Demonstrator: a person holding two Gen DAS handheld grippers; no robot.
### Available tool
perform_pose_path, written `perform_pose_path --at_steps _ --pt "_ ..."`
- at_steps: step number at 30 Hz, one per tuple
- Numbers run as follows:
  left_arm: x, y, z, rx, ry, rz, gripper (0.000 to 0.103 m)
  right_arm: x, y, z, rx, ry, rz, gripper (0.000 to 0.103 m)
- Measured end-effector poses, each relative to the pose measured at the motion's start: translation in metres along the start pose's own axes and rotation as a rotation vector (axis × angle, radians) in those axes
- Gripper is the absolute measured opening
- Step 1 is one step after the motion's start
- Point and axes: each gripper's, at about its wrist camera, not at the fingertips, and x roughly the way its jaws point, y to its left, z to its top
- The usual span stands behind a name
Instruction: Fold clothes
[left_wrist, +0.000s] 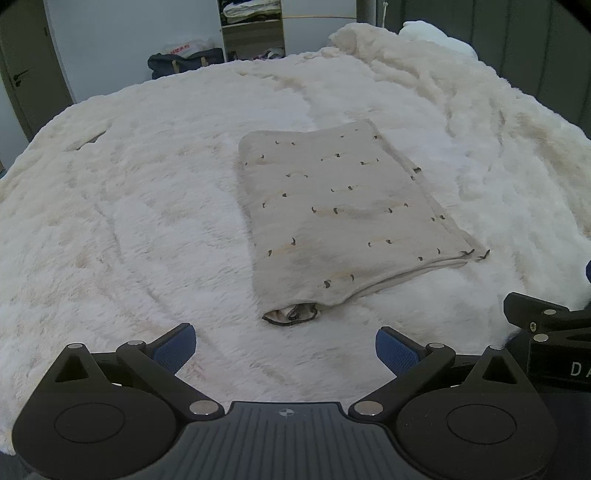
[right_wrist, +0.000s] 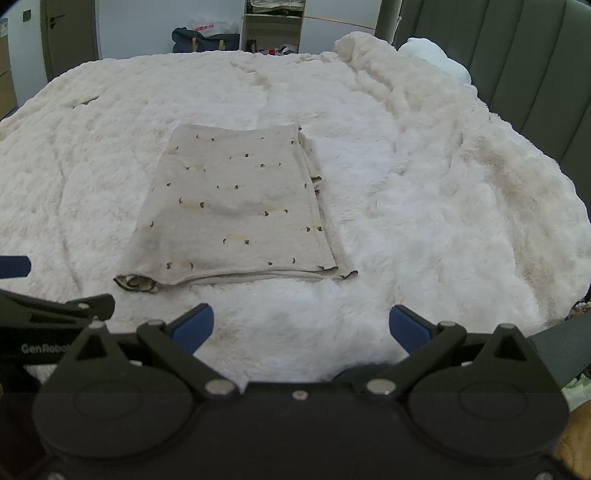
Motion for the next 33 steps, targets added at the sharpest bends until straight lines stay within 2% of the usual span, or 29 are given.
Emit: perform_pose_path --at_steps 33 --pt "-0.0042 0.0006 0.0002 -0.006 -0.004 -0.013 0.103 -0.0011 0.0007 0.0009 0.008 0.003 0.022 0.103"
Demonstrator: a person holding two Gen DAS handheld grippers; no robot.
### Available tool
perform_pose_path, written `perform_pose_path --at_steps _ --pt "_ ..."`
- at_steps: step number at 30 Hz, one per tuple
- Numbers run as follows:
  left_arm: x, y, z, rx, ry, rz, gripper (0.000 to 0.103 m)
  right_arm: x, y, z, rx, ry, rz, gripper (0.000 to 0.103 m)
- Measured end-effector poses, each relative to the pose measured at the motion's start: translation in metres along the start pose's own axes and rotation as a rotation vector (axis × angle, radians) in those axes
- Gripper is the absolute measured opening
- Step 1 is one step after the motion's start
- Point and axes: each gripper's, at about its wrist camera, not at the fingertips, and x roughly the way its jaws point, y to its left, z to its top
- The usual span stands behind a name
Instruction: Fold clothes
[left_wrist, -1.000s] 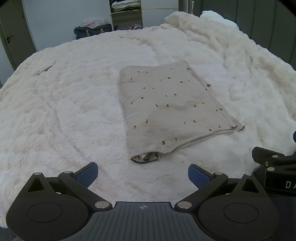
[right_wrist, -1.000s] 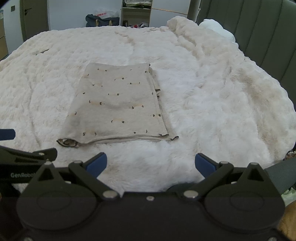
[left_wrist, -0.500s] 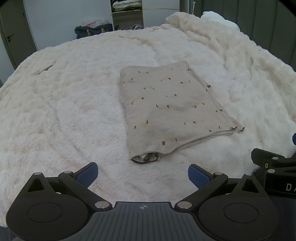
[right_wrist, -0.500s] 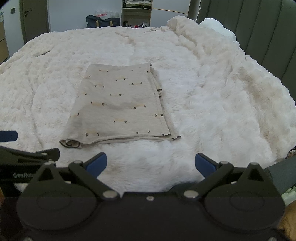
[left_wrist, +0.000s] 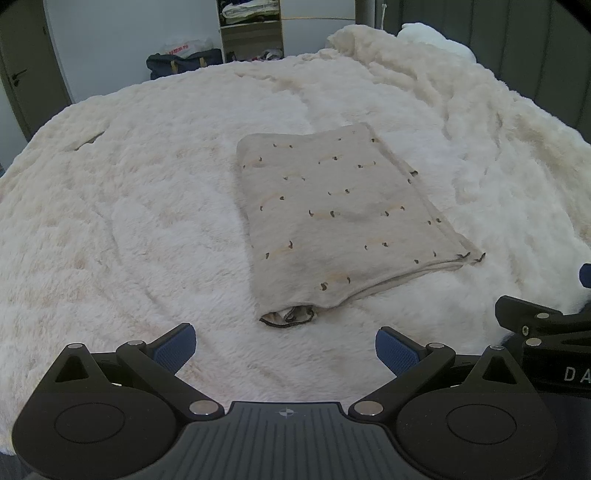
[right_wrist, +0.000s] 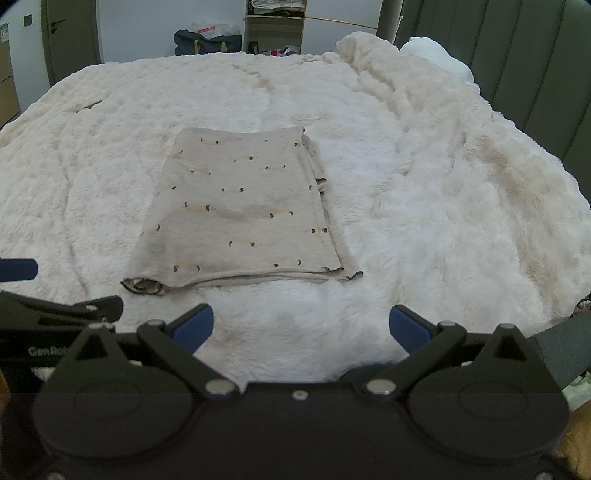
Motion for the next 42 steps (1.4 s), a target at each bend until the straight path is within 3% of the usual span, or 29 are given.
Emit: perform_pose_path --at_steps 42 --pt "0.003 0.0004 0.0006 0.005 0.008 -0.003 0.103 -0.0043 0.0063 -0.0025 -0.006 0.002 0.019 0.103"
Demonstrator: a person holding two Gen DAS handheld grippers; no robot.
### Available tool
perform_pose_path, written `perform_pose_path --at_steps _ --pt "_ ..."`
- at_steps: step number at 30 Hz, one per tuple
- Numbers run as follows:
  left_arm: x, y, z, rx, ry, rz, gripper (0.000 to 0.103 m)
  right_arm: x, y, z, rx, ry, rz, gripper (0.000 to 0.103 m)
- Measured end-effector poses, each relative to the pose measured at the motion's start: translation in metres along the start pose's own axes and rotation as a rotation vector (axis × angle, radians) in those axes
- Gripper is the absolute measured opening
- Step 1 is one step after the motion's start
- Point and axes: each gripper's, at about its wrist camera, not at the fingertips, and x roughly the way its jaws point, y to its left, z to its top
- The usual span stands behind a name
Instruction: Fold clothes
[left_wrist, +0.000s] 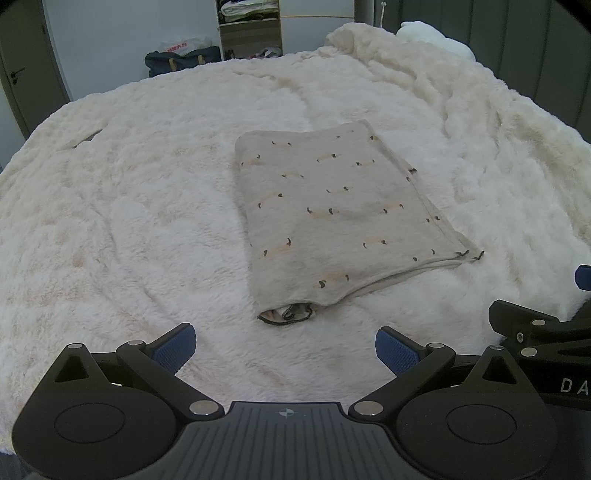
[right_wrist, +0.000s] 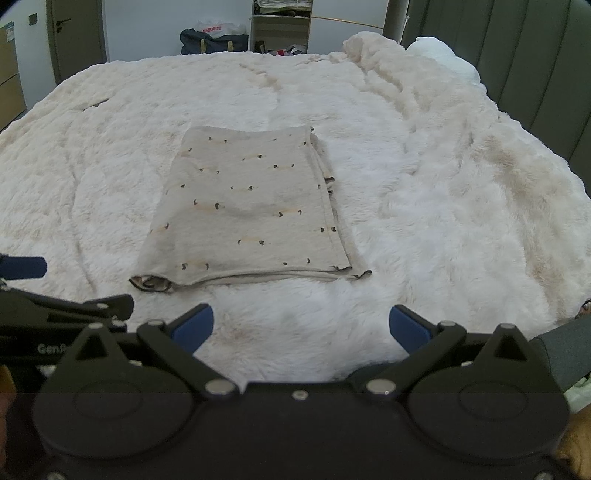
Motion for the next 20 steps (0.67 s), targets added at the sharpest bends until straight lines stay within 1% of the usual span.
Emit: perform_pose_path --at_steps 20 --pt "0.0049 0.0038 -0.0005 0.0 0.001 -0.003 0.103 0.0006 0.0017 0.0007 -0.007 0.003 0.004 0.103"
